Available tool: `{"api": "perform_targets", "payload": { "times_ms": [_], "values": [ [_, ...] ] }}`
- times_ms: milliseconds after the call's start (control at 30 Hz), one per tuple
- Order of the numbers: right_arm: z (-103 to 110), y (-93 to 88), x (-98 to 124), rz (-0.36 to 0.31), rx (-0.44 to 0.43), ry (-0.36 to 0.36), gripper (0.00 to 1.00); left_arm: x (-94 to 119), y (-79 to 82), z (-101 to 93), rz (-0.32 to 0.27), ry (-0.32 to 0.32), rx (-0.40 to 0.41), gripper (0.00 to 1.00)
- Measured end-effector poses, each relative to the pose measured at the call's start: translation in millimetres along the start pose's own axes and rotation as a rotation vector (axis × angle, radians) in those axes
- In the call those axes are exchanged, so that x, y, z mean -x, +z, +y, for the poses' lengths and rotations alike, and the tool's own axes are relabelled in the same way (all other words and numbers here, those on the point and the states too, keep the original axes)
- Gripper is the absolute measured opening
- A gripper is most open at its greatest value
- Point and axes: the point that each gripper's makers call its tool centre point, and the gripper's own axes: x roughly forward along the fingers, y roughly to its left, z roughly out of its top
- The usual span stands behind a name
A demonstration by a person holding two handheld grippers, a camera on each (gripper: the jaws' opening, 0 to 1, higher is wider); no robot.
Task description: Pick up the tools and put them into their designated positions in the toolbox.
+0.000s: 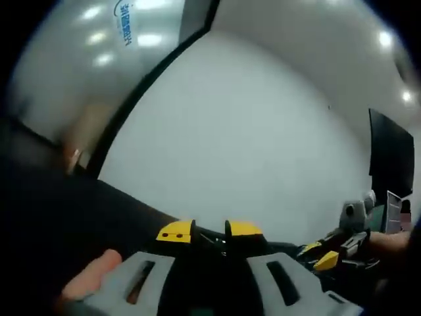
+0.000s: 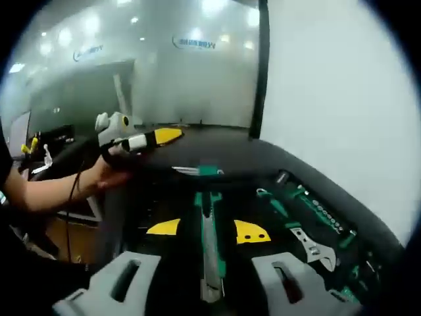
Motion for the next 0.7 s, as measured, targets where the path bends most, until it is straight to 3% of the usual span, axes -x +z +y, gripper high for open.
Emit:
{"api": "perform_targets", "payload": {
  "times_ms": [233, 267, 300, 433, 600, 700],
  "values": [
    [-0.3, -15.3, -21.3, 0.056, 0.002, 0.018, 0.26, -2.1, -5.8, 1.0, 0.029, -0.004, -0.024, 0.18],
    [4.1, -17.1, -22.5, 0.067, -0.052, 0.05, 0.23, -2.3, -6.8, 0.9, 0.033, -0.003, -0.027, 0.18],
    [-0.9, -14.6, -29.1, 0.065, -0.106, 0.035, 0.22, -3.1, -8.7, 1.7, 0.042, 0.0, -0.034, 0.18],
    [-1.4, -14.3, -29.2, 0.066, -0.119, 0.052, 0.21, -2.9, -14.0, 1.2, 0.071, 0.004, -0.046, 0.18],
    [28.3, -14.2, -25.4, 0.058, -0.149, 0.17, 0.21, -1.6, -14.5, -2.8, 0.075, 0.0, -0.054, 0.18],
    [44.0, -11.5, -26.8, 0.053, -0.118, 0.183, 0.21, -1.7, -14.8, -1.4, 0.076, 0.001, -0.051, 0.18]
  ]
}}
